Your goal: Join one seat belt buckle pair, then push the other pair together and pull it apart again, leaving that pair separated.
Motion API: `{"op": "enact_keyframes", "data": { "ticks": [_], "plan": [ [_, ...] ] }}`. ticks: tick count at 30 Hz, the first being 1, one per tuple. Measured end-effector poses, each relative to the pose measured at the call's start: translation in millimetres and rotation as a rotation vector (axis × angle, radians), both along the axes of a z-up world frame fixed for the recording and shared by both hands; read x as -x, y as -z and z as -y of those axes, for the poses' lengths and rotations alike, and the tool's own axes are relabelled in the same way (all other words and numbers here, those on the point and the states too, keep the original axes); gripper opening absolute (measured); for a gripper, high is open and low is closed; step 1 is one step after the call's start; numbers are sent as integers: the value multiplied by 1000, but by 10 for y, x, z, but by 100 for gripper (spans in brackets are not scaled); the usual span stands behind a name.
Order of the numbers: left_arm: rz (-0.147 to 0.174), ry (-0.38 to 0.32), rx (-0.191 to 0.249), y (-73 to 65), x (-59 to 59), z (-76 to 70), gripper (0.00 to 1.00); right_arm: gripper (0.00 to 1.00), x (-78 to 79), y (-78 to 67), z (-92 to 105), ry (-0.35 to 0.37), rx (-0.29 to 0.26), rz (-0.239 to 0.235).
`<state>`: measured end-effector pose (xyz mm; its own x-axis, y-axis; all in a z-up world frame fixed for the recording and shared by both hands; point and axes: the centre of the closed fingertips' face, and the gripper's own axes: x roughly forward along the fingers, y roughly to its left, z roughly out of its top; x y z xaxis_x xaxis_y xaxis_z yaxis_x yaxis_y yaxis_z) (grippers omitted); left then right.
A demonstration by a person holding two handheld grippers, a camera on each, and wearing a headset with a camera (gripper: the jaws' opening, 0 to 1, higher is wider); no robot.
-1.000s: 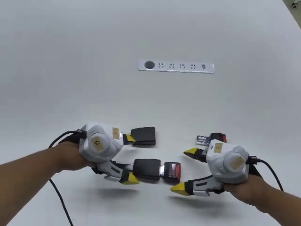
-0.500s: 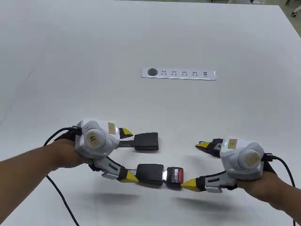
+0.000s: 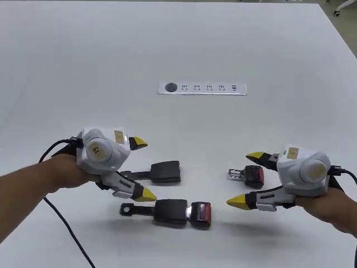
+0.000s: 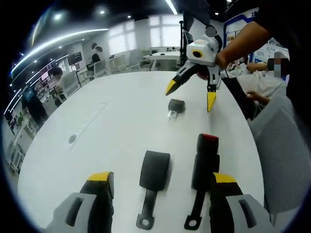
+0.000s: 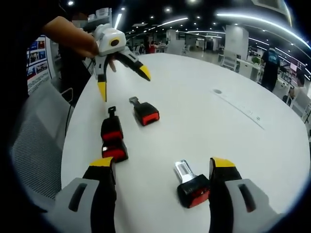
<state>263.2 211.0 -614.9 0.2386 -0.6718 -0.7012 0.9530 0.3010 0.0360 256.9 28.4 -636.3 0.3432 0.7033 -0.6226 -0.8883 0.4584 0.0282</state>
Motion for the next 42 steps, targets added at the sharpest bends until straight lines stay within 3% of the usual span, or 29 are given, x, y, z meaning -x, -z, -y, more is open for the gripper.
{"op": "enact_keyframes", "data": {
  "ticks": [5,11,16,19,20,24,29,31,33,40,42],
  "plan": [
    [-3,-7,0,53,-154,23,83,77,-107,47,181,9,23,-15],
    [-13,3,-1,172,-213,96,81,75,-203,155,328,7,47,-52],
    [-50,-8,-10,346,-283,88,79,74,-251,281,429,-17,75,-75],
    [-66,-9,-15,460,-285,113,78,73,-291,389,506,-19,86,-92],
    [-69,-5,-18,492,-284,117,77,72,-249,345,484,-22,88,-96],
    [-88,23,-44,629,-278,103,72,68,-208,395,477,-56,106,-120],
    [-97,48,-69,636,-248,102,64,62,-169,476,468,-99,119,-141],
    [-71,71,-98,676,-271,59,60,58,-163,496,456,-119,125,-138],
    [-65,79,-117,684,-248,55,56,58,-174,538,471,-131,137,-129],
    [-78,97,-98,696,-223,90,51,49,-231,557,499,-151,140,-113],
    [-78,106,-100,689,-208,99,46,44,-192,565,508,-188,147,-117]
  ]
}}
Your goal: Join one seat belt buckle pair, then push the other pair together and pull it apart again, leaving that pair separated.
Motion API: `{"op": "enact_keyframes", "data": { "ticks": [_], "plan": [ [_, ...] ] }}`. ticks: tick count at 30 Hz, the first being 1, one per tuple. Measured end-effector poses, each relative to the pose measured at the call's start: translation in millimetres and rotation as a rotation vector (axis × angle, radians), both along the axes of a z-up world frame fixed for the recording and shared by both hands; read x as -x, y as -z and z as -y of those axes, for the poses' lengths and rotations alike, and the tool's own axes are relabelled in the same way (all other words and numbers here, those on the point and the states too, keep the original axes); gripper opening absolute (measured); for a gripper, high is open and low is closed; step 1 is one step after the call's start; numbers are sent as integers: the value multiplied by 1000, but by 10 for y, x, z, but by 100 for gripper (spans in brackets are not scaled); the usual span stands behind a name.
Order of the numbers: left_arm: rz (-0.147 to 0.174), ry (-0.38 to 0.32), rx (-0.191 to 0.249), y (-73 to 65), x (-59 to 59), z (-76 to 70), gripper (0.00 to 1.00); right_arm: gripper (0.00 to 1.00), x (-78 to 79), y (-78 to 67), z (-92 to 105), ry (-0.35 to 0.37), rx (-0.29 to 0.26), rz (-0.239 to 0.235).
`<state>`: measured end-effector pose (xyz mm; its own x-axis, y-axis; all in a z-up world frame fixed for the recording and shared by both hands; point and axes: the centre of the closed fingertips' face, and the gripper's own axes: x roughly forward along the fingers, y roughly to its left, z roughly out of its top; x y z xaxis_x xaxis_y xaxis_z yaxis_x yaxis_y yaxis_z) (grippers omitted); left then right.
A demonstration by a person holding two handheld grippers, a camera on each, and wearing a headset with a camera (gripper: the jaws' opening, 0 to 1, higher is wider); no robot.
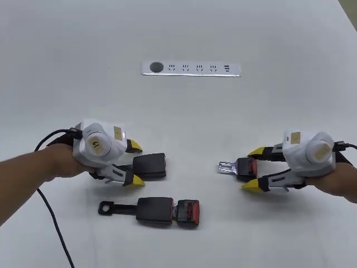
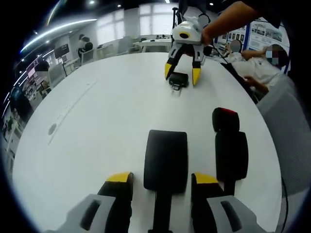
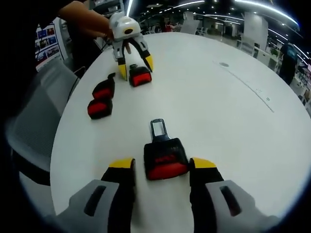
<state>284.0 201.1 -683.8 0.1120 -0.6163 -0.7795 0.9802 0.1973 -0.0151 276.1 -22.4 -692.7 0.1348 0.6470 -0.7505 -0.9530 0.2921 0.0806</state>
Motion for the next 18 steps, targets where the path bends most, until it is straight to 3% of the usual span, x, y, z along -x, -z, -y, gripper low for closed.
{"op": "enact_keyframes", "data": {
  "ticks": [6,8,18],
  "plan": [
    [-1,28,13,3,21,12,34,38,-33,-27,26,-5,18,18],
    [3,37,9,19,6,9,34,34,-46,-31,19,-40,23,36],
    [-10,76,12,35,3,7,33,34,-60,-29,41,-78,42,12]
  ]
}}
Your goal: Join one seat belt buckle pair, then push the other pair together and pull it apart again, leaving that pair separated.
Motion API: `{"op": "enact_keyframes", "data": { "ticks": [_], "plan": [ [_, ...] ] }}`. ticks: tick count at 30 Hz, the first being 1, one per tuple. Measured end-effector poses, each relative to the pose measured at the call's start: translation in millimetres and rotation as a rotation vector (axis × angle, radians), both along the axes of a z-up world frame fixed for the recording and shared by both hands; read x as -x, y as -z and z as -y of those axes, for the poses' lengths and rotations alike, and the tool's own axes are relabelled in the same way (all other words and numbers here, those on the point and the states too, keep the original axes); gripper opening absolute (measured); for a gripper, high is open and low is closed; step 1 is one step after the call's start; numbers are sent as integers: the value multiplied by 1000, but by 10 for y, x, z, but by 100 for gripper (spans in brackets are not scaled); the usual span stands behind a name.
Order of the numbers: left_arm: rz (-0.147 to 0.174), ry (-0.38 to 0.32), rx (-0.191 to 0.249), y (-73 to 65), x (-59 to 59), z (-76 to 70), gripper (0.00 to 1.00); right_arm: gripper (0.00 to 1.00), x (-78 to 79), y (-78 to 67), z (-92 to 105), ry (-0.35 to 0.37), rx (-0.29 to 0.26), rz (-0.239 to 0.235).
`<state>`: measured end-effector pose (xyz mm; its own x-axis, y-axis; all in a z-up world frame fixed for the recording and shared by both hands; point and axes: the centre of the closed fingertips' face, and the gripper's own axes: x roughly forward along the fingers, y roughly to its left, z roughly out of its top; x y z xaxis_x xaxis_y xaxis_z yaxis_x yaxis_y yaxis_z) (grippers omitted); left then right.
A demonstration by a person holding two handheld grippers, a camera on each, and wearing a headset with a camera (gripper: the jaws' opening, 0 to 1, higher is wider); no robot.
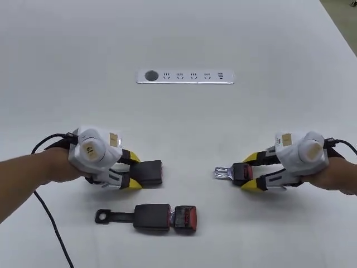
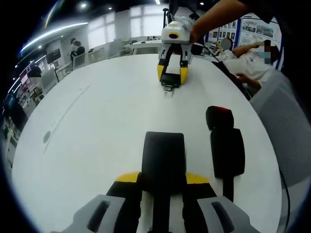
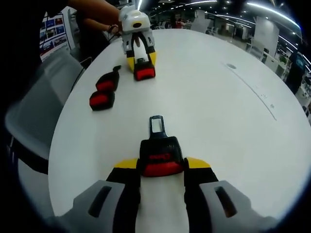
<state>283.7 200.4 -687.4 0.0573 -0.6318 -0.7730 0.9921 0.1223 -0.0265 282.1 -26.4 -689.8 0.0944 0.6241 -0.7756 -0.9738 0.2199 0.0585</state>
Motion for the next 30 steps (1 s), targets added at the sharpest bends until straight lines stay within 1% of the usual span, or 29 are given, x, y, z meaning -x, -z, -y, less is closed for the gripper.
{"op": "enact_keyframes", "data": {
  "ticks": [3,7,8,9,11,15,18,25,30],
  "plan": [
    [-2,19,-12,-5,9,9,33,33,23,-4,-10,-17,15,-1],
    [-10,21,-11,0,12,0,33,33,29,-11,-34,-5,7,-6],
    [-16,19,-11,1,11,-1,33,33,28,-14,-42,-1,5,-5],
    [-39,1,-9,1,11,-6,33,33,23,-16,-51,4,5,-3],
    [-20,22,-15,6,-6,-18,33,33,7,-25,-93,3,4,1],
    [-23,25,-21,18,-7,-27,33,33,-29,-16,-165,4,2,6],
    [-24,32,-26,9,1,-13,33,33,-13,-3,-240,1,-4,6],
    [-24,41,-33,11,13,-12,33,33,-19,28,-406,-26,-18,7],
    [-26,50,-40,3,19,-15,33,33,-40,66,-484,-42,-18,8]
  ]
}}
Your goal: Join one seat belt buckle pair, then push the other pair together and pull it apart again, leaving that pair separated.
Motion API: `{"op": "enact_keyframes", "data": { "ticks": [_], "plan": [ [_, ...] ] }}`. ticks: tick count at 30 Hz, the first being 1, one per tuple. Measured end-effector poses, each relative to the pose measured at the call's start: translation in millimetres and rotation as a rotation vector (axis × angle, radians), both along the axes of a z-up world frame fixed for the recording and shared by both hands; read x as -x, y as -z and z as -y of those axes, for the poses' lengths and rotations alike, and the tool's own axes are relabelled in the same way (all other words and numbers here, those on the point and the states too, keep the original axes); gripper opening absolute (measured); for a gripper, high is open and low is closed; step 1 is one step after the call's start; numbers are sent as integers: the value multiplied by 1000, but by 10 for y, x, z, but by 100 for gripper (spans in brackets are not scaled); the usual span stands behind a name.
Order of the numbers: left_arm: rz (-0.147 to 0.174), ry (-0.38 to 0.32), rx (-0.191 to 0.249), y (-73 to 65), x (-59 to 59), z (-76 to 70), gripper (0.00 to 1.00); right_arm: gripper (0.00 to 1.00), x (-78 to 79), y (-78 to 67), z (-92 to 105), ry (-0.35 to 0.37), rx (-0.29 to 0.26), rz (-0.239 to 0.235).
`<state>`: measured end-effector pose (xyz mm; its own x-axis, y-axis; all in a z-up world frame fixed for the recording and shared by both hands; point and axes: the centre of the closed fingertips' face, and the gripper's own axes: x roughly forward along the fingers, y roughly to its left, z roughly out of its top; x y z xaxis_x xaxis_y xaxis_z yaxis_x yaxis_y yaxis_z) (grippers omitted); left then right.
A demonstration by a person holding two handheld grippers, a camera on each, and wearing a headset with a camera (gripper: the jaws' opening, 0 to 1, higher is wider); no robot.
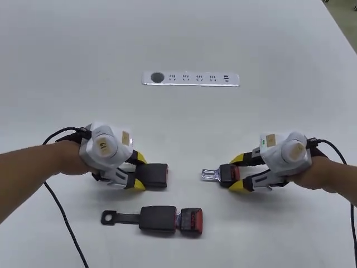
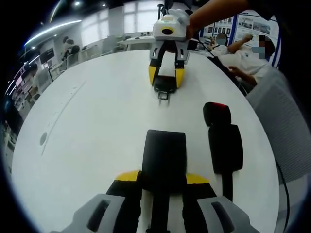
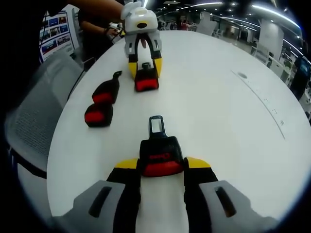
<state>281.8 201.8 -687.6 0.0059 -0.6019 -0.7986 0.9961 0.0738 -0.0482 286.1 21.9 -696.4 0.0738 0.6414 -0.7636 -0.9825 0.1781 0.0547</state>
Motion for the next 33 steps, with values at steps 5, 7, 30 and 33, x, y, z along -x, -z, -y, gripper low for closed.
{"op": "enact_keyframes", "data": {
  "ticks": [5,7,30,33],
  "plan": [
    [-1,6,-10,2,-6,-10,33,33,16,2,-135,-17,-9,3],
    [0,1,-12,7,-9,-12,33,33,33,8,-207,-24,-11,6],
    [2,-26,-34,6,-10,-19,33,33,51,-54,-747,-47,-92,2],
    [2,-25,-38,19,-17,-29,33,33,37,-76,-775,-56,-100,-2]
  ]
}}
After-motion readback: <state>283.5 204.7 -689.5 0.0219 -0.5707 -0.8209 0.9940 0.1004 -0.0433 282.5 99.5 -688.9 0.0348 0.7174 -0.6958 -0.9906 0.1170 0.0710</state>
